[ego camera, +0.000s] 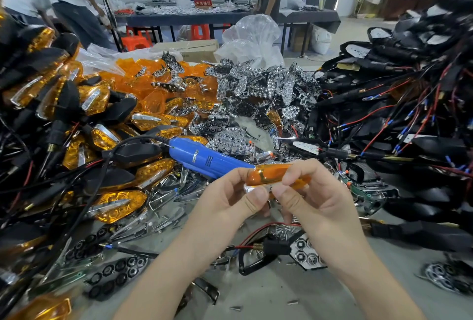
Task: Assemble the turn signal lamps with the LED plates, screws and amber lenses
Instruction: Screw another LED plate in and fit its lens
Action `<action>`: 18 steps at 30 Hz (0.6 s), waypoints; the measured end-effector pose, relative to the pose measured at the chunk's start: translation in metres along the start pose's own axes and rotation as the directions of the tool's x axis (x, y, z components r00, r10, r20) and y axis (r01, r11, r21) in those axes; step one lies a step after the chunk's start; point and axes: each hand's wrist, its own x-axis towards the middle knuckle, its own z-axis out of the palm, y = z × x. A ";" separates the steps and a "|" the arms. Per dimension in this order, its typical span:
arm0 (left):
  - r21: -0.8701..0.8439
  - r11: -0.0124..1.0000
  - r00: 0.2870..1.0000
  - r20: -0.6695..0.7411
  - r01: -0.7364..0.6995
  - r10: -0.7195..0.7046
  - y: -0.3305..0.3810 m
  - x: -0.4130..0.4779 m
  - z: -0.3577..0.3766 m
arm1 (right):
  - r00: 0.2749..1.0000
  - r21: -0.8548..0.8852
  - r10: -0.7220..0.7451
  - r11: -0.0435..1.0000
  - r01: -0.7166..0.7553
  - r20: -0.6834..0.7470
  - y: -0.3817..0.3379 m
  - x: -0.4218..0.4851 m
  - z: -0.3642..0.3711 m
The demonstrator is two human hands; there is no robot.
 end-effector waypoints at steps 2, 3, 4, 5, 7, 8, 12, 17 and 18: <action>-0.003 1.000 1.000 -0.001 0.003 -0.003 0.000 0.000 0.000 | 1.000 0.004 0.003 1.000 -0.003 -0.001 0.000 0.000 0.000; -0.005 1.000 1.000 0.002 0.003 -0.003 0.000 0.000 0.000 | 1.000 0.004 0.005 1.000 -0.005 -0.001 0.000 0.000 0.000; -0.008 1.000 1.000 0.005 0.002 -0.002 0.000 0.000 0.000 | 1.000 0.001 0.004 1.000 -0.004 0.000 0.000 0.000 0.000; -0.010 1.000 1.000 0.007 0.000 0.000 0.000 0.000 0.000 | 1.000 -0.004 0.004 1.000 -0.004 0.000 0.001 0.000 -0.001; -0.006 1.000 1.000 0.001 -0.006 0.006 -0.001 0.000 0.001 | 1.000 -0.007 0.010 1.000 -0.010 -0.003 0.001 -0.001 -0.001; -0.001 1.000 1.000 -0.004 -0.009 0.009 -0.001 0.000 0.002 | 1.000 -0.006 0.010 1.000 -0.010 -0.004 0.001 -0.001 -0.001; 0.025 0.999 1.000 -0.012 -0.021 0.021 0.001 0.000 0.001 | 1.000 -0.008 0.023 1.000 -0.023 -0.017 0.001 0.000 0.000; -0.024 0.999 0.999 -0.020 -0.026 0.025 0.002 0.000 0.002 | 0.998 0.059 0.061 0.997 -0.059 -0.033 -0.004 0.002 0.001; -0.054 0.998 1.000 -0.019 -0.025 0.024 0.002 0.000 0.002 | 0.996 0.085 0.077 0.994 -0.074 -0.033 -0.004 0.002 0.002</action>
